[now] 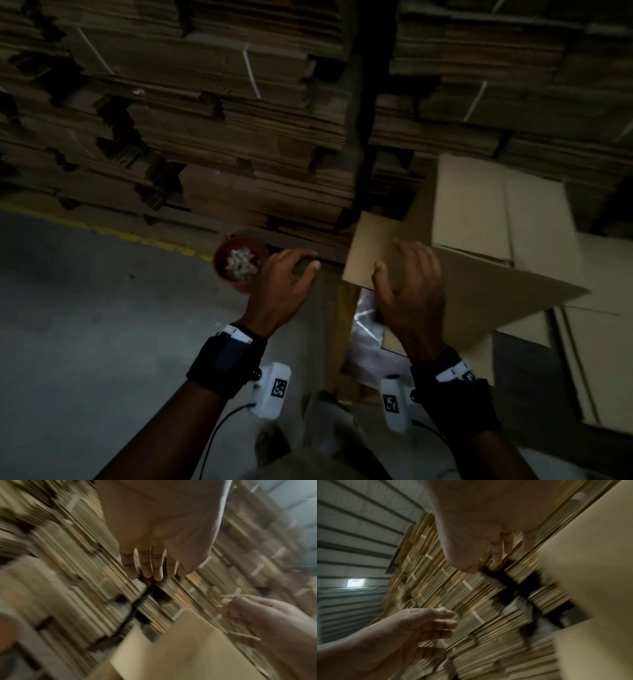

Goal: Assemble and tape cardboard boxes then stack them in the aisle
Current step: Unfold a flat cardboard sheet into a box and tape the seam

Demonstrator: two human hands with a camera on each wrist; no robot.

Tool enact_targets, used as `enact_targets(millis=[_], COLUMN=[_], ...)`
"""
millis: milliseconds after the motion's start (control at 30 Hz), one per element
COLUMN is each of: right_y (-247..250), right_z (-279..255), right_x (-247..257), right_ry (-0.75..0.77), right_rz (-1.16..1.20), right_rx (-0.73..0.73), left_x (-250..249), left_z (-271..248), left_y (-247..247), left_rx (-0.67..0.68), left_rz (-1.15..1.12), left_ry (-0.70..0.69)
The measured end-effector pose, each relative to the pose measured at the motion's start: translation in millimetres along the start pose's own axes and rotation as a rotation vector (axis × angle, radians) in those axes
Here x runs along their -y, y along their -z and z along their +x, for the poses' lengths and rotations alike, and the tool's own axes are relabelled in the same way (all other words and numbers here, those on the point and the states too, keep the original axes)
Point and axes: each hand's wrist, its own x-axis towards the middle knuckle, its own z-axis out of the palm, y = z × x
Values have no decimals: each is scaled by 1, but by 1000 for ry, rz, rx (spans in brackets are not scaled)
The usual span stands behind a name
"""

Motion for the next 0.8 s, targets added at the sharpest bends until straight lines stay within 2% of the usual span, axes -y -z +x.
enact_targets(millis=[333, 533, 667, 800], right_y=[114, 151, 157, 156], right_z=[0, 28, 47, 56], right_x=[-132, -214, -240, -255], right_ry=[-87, -66, -29, 0], right_rz=[-138, -191, -194, -154], right_rx=[-21, 55, 169, 279], left_x=[-116, -162, -173, -168], left_z=[22, 60, 82, 94], left_y=[-118, -196, -214, -214], left_rx=[94, 166, 240, 304], left_rz=[71, 205, 413, 470], left_ry=[-189, -242, -186, -188])
